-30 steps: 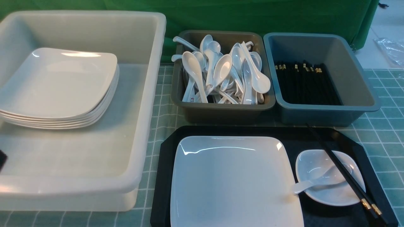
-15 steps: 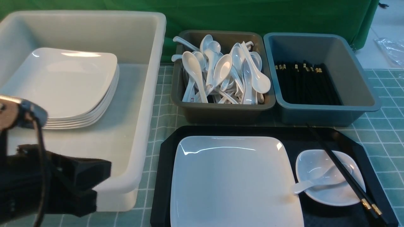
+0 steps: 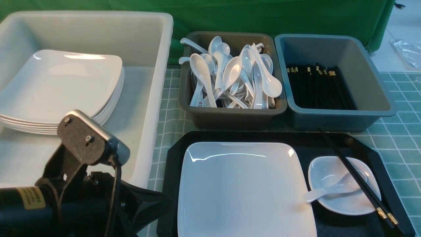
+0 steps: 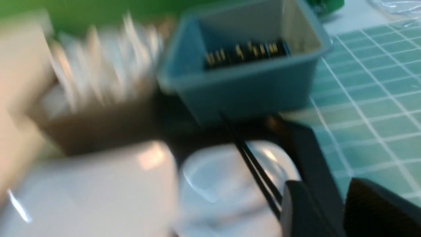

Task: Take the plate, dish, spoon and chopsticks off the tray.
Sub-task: Use the right arm to grab a pair of chopsticks from the plate

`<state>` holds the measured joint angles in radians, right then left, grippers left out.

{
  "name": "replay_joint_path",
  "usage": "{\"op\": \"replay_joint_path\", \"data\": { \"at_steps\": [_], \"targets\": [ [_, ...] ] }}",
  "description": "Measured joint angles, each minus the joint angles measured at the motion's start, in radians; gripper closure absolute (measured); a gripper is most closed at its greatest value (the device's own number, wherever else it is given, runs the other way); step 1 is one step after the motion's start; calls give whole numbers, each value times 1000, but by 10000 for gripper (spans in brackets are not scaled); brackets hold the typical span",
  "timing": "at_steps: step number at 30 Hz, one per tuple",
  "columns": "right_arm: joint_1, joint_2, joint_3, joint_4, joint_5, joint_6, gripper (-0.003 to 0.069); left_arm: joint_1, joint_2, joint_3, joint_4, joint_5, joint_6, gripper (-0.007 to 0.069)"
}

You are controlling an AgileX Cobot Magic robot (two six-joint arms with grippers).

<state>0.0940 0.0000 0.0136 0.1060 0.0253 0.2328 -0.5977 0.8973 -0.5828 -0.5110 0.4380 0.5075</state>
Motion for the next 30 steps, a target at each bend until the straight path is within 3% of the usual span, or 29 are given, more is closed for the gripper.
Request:
{"op": "replay_joint_path", "data": {
  "at_steps": [4,6,10,12,14,20,26,28,30],
  "targets": [
    [3,2,-7,15,-82,112,436,0,0,0,4,-16,7,606],
    [20,36,-54,18,-4,117,466,0,0,0,11,-20,7,606],
    [75,201,-220,18,165,0,494,0,0,0,16,-31,11,606],
    [137,443,-423,18,351,-166,498,0,-1,0,17,-50,14,606],
    [164,599,-546,17,482,-253,498,0,-8,0,17,-52,19,606],
    [184,1085,-819,-42,694,-393,487,0,-103,0,18,-51,69,606],
    [184,1371,-951,-87,729,-408,386,0,-227,0,18,-16,102,606],
    [184,1453,-979,-92,737,-411,301,0,-263,0,20,7,114,606],
    [184,1492,-982,-95,739,-413,272,0,-272,0,23,18,119,606]
  ]
}}
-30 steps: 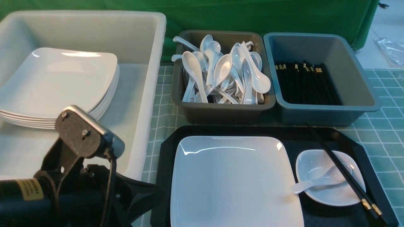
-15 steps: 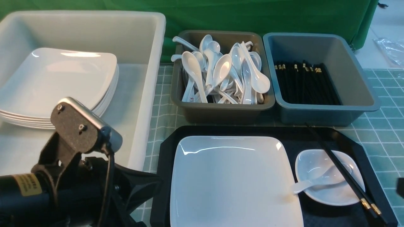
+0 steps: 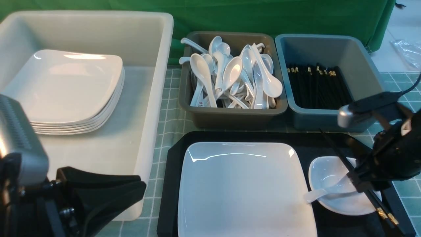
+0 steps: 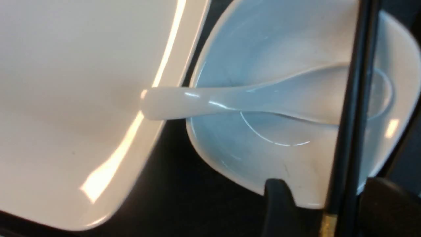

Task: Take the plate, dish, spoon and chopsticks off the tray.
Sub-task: Use the right arm to grab a pair of chopsticks from the plate

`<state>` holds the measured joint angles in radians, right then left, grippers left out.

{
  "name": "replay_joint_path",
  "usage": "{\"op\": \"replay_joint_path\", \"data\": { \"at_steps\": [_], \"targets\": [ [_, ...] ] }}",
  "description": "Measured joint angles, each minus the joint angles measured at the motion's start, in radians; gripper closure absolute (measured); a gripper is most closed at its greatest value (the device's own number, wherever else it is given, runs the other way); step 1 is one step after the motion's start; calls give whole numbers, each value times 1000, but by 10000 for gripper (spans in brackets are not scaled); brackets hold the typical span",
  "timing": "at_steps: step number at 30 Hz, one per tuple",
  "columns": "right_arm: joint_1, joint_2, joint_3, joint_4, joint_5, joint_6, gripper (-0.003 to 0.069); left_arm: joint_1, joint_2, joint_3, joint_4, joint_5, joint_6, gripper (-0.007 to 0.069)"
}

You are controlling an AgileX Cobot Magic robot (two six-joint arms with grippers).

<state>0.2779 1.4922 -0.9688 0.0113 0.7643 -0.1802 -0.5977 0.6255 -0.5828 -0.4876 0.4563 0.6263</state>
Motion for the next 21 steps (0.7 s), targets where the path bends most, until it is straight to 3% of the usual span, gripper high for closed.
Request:
{"op": "replay_joint_path", "data": {
  "at_steps": [21],
  "targets": [
    [-54,157,-4,-60,-76,-2,249,0,-3,0,3,14,6,606]
  ]
}}
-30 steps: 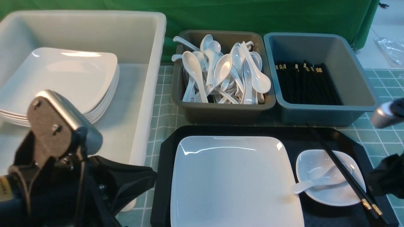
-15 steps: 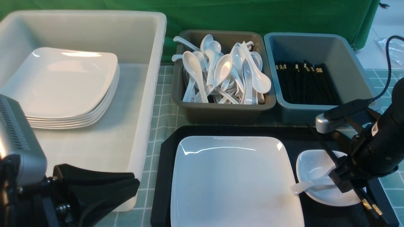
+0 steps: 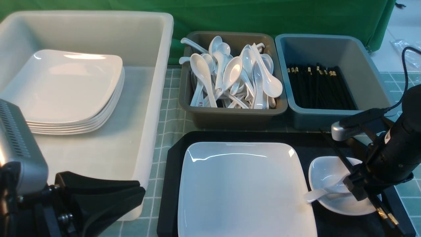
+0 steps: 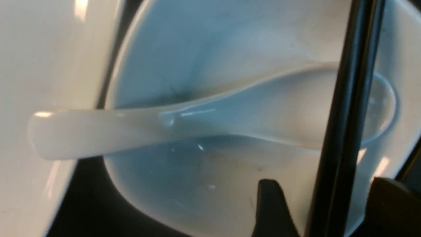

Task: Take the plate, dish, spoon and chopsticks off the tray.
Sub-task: Use the right arm to grab a pair of chopsticks from the plate

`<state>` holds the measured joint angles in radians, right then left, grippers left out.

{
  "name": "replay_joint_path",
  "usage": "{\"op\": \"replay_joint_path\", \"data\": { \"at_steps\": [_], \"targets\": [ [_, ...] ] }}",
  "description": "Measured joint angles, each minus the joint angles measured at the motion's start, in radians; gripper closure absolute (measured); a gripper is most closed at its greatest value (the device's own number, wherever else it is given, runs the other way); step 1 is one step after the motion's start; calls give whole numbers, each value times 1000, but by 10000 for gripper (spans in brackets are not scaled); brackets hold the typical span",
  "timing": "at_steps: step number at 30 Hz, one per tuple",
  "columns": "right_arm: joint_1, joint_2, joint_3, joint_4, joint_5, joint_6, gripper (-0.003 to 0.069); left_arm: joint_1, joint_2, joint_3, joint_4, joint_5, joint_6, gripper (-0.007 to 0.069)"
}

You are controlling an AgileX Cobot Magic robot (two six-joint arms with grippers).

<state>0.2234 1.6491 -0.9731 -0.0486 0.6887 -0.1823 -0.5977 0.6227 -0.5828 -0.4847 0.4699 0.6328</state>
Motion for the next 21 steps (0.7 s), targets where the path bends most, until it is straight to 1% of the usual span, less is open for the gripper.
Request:
{"op": "replay_joint_path", "data": {
  "at_steps": [14,16,19,20,21],
  "targets": [
    [-1,57,0,-3,-39,0,250,0,0,0,0,0,0,606],
    [-1,58,0,-3,-38,-1,277,0,0,0,0,0,0,606],
    [-1,58,0,-4,-25,-1,364,0,0,0,0,0,0,606],
    [-1,58,0,-5,-18,-2,427,0,0,0,0,0,0,606],
    [-1,58,0,-5,-17,-2,435,0,0,0,0,0,0,606]
  ]
}}
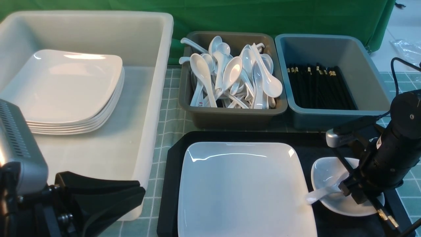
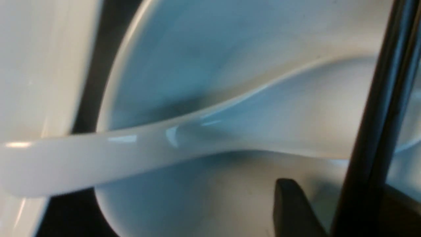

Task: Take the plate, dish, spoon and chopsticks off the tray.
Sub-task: Use the right arm to grab a pair of chopsticks from the plate, then use the right arm to put the chopsticks into the small storage box on the right

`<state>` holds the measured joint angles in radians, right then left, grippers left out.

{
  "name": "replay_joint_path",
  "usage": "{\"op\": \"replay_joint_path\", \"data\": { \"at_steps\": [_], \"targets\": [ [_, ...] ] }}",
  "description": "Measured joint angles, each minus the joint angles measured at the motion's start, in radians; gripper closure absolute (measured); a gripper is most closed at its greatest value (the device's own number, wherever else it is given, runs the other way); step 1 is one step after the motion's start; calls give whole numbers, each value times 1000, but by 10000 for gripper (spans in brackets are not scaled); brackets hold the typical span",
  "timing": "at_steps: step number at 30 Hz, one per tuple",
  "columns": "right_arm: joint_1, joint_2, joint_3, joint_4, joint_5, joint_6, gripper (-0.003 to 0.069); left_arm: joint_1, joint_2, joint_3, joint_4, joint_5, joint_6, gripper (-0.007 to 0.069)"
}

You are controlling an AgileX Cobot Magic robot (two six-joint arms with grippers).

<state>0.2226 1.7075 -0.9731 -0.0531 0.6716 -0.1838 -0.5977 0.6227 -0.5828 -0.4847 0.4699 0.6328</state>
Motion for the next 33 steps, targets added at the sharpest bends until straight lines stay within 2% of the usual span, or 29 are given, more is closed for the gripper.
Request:
{"op": "replay_joint_path", "data": {
  "at_steps": [1,2,11,15,18,21,26,33],
  "targets": [
    [0,0,0,0,9,-5,505,0,0,0,0,0,0,606],
    [0,0,0,0,13,-10,515,0,0,0,0,0,0,606],
    [0,-65,-5,0,98,-43,516,0,0,0,0,0,0,606],
    [0,-192,-35,9,214,-71,516,0,0,0,0,-6,0,606],
    [0,-262,-50,40,220,-86,516,0,0,0,2,-28,4,606],
    [0,-300,-127,122,142,-95,516,0,0,0,3,-85,7,606],
    [0,-229,-299,196,5,-88,516,0,0,0,6,-148,13,606],
    [-20,87,-680,217,-154,-17,516,0,0,0,46,-150,14,606]
  ]
}}
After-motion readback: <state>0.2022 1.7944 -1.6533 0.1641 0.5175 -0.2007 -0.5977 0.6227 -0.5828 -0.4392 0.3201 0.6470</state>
